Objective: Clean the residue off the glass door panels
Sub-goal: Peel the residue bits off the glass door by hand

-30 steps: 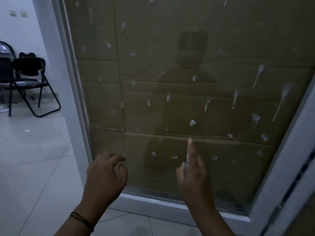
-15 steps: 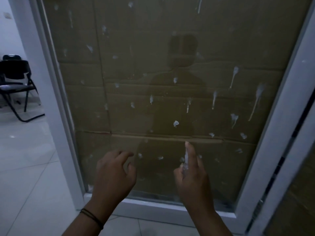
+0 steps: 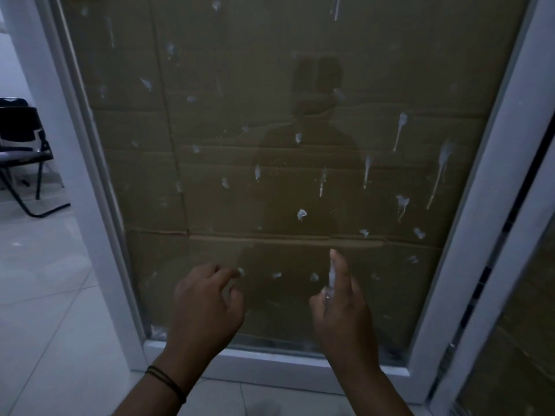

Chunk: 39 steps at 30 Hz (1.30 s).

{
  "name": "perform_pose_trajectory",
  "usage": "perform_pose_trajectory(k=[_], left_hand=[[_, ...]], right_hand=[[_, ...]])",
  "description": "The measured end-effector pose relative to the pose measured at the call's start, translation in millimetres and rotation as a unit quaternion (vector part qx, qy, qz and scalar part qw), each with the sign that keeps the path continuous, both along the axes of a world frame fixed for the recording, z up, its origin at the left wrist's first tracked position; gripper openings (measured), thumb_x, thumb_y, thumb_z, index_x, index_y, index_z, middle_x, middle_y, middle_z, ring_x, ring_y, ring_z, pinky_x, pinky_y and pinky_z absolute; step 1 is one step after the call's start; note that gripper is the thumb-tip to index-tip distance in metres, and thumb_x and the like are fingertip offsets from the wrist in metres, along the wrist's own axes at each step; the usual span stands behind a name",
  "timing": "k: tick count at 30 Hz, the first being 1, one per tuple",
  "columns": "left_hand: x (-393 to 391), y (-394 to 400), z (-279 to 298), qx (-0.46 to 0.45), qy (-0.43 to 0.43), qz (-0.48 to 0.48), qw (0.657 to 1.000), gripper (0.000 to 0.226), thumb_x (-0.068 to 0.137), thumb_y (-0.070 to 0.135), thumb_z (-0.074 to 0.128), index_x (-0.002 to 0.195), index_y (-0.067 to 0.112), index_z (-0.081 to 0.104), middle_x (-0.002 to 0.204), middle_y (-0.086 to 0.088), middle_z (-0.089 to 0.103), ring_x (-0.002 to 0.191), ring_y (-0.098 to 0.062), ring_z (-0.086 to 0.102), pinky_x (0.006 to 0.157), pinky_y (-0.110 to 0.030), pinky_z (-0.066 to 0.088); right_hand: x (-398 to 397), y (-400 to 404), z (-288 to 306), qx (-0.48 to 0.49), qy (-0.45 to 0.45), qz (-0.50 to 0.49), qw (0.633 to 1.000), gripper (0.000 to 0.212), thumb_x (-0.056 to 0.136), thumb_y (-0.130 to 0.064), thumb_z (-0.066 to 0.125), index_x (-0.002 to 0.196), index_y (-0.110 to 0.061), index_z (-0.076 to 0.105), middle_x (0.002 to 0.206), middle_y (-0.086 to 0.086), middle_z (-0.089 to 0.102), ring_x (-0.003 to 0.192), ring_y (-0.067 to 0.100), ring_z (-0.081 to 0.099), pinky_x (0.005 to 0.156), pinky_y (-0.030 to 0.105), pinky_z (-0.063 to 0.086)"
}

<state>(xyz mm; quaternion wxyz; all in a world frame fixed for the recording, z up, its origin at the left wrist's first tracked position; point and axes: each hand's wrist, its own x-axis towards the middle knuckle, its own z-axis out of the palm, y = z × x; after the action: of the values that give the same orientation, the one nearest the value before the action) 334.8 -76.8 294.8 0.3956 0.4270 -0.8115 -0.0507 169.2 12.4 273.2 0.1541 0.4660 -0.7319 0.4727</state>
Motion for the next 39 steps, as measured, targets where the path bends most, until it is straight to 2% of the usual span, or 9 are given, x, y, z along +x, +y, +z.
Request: perform_pose_trajectory(k=[4,6,10,15,22,27,31,35,39], left_hand=[[-7,0,-3,0.001,-0.01,-0.005,1.0,0.026,0.077,0.022,0.055,0.094,0.017,0.073,0.089,0.001,0.067,0.085,-0.016,0.058,0.079,-0.037,0.05],[-13,1,-4,-0.001,-0.014,-0.011,1.0,0.026,0.076,0.022,0.056,0.093,0.017,0.074,0.089,0.001,0.067,0.085,-0.017,0.058,0.079,-0.037,0.05],[-27,6,-4,-0.023,-0.01,-0.025,0.999,0.025,0.069,0.02,0.057,0.087,0.016,0.074,0.084,0.0,0.067,0.079,-0.021,0.061,0.074,-0.035,0.049],[-44,8,-3,-0.028,-0.013,-0.04,0.999,0.023,0.069,0.021,0.057,0.085,0.015,0.074,0.083,-0.001,0.067,0.08,-0.023,0.062,0.073,-0.036,0.049],[-60,6,2,-0.045,-0.007,-0.057,0.997,0.022,0.069,0.021,0.057,0.084,0.018,0.073,0.083,0.003,0.066,0.078,-0.019,0.061,0.07,-0.028,0.041],[-73,12,0,-0.033,-0.03,-0.066,0.997,0.026,0.071,0.023,0.055,0.088,0.018,0.073,0.085,0.003,0.066,0.08,-0.021,0.06,0.071,-0.031,0.043],[-88,19,1,-0.028,-0.038,-0.089,0.995,0.025,0.071,0.023,0.054,0.088,0.018,0.072,0.085,0.003,0.064,0.082,-0.021,0.06,0.072,-0.034,0.047],[-99,23,3,-0.048,-0.036,-0.111,0.992,0.021,0.068,0.019,0.057,0.083,0.016,0.072,0.082,0.001,0.064,0.079,-0.021,0.062,0.071,-0.033,0.048],[-105,24,4,-0.048,-0.041,-0.109,0.992,0.022,0.068,0.022,0.056,0.083,0.018,0.072,0.082,0.002,0.064,0.079,-0.021,0.061,0.07,-0.034,0.048]], right_hand=[[-9,13,-7,0.0,-0.016,-0.017,1.0,0.086,0.078,-0.002,0.067,0.148,-0.024,0.023,0.1,0.012,0.062,0.053,0.008,0.044,0.041,0.01,0.032],[-18,19,-8,0.008,-0.03,-0.035,0.999,0.086,0.081,-0.004,0.065,0.147,-0.03,0.016,0.091,0.009,0.058,0.052,0.008,0.042,0.04,0.011,0.029],[-35,26,-5,0.025,-0.063,-0.061,0.996,0.071,0.085,-0.008,0.058,0.146,-0.026,0.027,0.097,0.012,0.057,0.063,0.016,0.047,0.048,0.027,0.042],[-47,27,1,0.031,-0.044,-0.053,0.997,0.062,0.087,-0.011,0.056,0.143,-0.024,0.032,0.099,0.011,0.058,0.058,0.001,0.04,0.047,0.008,0.024],[-56,25,0,0.009,-0.065,-0.051,0.997,0.063,0.087,-0.011,0.056,0.144,-0.023,0.031,0.113,0.013,0.058,0.081,0.02,0.057,0.061,0.026,0.046],[-68,36,-10,0.018,-0.073,-0.089,0.993,0.076,0.088,-0.011,0.055,0.148,-0.032,0.013,0.107,0.009,0.056,0.064,0.011,0.049,0.049,0.02,0.041],[-85,45,-13,0.008,-0.115,-0.11,0.987,0.065,0.087,-0.008,0.055,0.145,-0.022,0.03,0.116,0.016,0.059,0.082,0.022,0.058,0.062,0.024,0.043],[-92,50,-16,0.0,-0.13,-0.129,0.983,0.058,0.086,-0.008,0.056,0.139,-0.018,0.037,0.105,0.016,0.061,0.074,0.016,0.05,0.055,0.021,0.037],[-96,54,-20,-0.022,-0.12,-0.137,0.983,0.063,0.087,-0.008,0.057,0.143,-0.021,0.032,0.116,0.015,0.06,0.078,0.01,0.047,0.057,0.018,0.037]])
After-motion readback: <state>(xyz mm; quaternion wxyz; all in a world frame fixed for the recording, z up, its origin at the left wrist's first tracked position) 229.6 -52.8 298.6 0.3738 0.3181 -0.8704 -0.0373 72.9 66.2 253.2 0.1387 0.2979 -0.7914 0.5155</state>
